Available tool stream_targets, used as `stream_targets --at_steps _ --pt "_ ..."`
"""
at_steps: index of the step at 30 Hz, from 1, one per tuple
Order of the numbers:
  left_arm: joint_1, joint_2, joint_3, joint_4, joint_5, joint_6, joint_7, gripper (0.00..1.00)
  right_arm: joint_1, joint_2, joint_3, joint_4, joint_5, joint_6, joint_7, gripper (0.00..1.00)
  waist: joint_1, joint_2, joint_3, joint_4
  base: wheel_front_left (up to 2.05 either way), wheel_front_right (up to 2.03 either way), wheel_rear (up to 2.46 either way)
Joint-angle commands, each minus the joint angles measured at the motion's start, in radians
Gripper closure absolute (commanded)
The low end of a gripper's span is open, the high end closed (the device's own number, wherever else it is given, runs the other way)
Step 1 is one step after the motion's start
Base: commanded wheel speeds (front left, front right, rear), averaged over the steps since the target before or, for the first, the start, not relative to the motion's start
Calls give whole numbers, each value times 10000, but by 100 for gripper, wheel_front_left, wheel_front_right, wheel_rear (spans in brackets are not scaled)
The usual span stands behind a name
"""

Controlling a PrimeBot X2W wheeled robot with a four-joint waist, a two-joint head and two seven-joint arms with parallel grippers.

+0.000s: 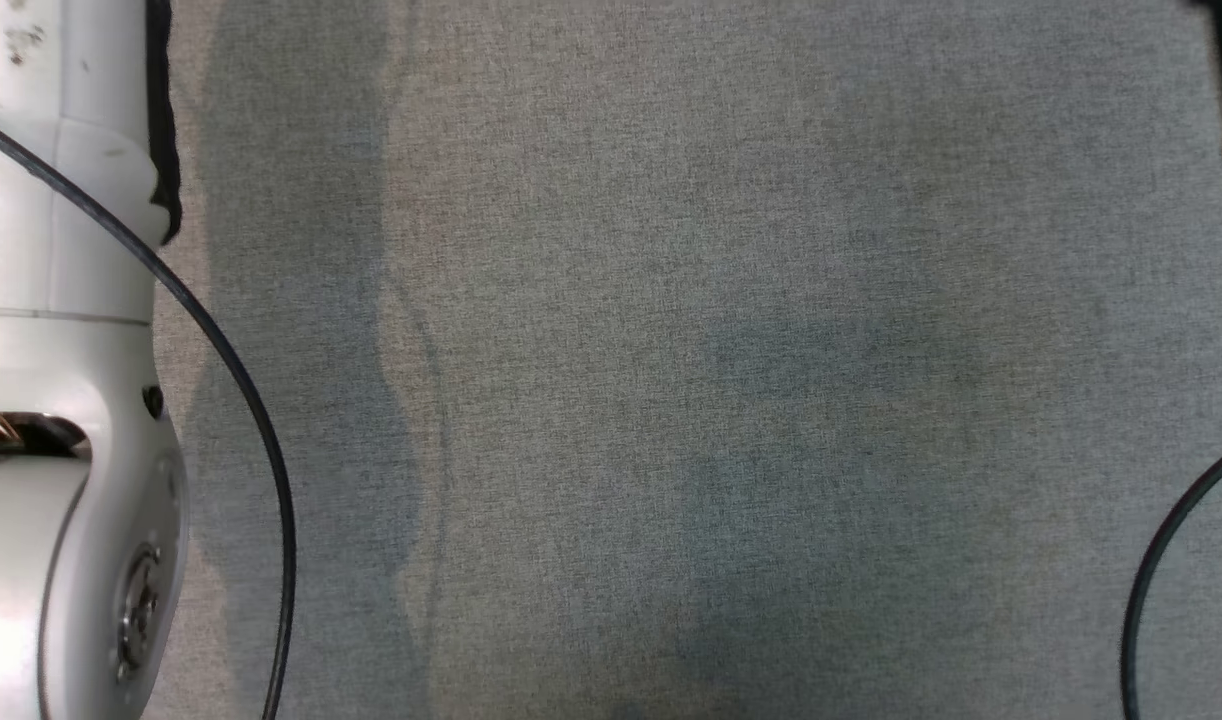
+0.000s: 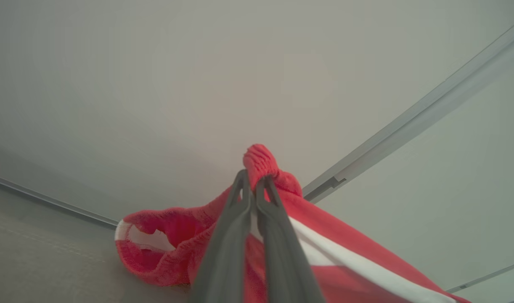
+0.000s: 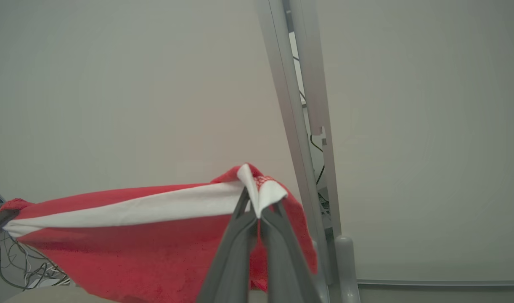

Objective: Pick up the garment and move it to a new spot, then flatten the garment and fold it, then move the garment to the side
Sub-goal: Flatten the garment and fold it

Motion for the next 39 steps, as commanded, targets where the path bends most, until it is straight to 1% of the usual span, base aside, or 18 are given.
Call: stream_targets --at_steps 1,4,7,12,13,14,17,20,23,25,29,30,31,34,39 --pt "80 50 -78 151 -87 -130 -100 100 142 -83 137 63 40 -7 24 100 -1 0 65 -17 0 0 0" --pt "278 62 -397 891 -643 -453 -389 100 666 54 829 247 445 -3 291 100 -1 0 64 68 0 0 0" --pt "630 55 -695 1471 -1426 -804 -412 100 1217 -72 1430 332 835 -3 429 100 -1 0 -93 224 0 0 0" --pt "1229 47 -1080 2243 -2279 -969 -803 100 2114 -331 2378 256 1479 -3 606 100 -1 0 -465 457 0 0 0" --pt "1377 46 -1174 2354 -2479 -1061 -769 100 2271 -388 2555 227 1619 -3 631 100 -1 0 -561 498 0 0 0" --pt "1690 47 -1382 2490 -2884 -1256 -725 100 2600 -538 2848 186 1885 -3 633 100 -1 0 -779 589 0 0 0" --pt "2258 52 -1864 2640 -3408 -1423 -667 100 3118 -789 3367 158 2200 -3 781 100 -1 0 -1117 761 0 0 0" --pt "2834 62 -2227 2738 -4035 -1408 -750 100 3571 -1084 3789 124 2552 -5 888 100 -1 0 -1480 904 0 0 0" --pt "3411 71 -2536 2800 -4724 -1198 -904 100 4050 -1290 4174 170 2885 -7 1037 100 -1 0 -1769 965 0 0 0" --pt "3724 74 -2808 2722 -5191 -1068 -904 100 4250 -1439 4590 177 2887 -7 1191 100 -1 0 -1885 1010 0 0 0" --pt "4344 77 -3607 2546 -5853 -854 -1116 100 4573 -1674 5205 118 3113 -8 1370 100 -1 0 -2196 1093 0 0 0" --pt "4468 75 -3885 2489 -5903 -822 -1133 100 4630 -1726 5296 107 3200 -8 1400 100 -1 0 -2272 1109 0 0 0" --pt "4468 75 -3885 2489 -5903 -822 -1133 100 4630 -1726 5296 107 3200 -8 1400 100 -1 0 -2272 1109 0 0 0" --pt "4787 70 -4821 2411 -5690 -793 -1229 100 4825 -1878 5577 122 3457 -7 1492 100 -1 0 -2511 1147 0 0 0" --pt "5116 70 -5649 2517 -5680 -760 -1117 100 5055 -2136 6009 173 3838 -7 1764 100 -1 0 -2901 1128 0 0 0"
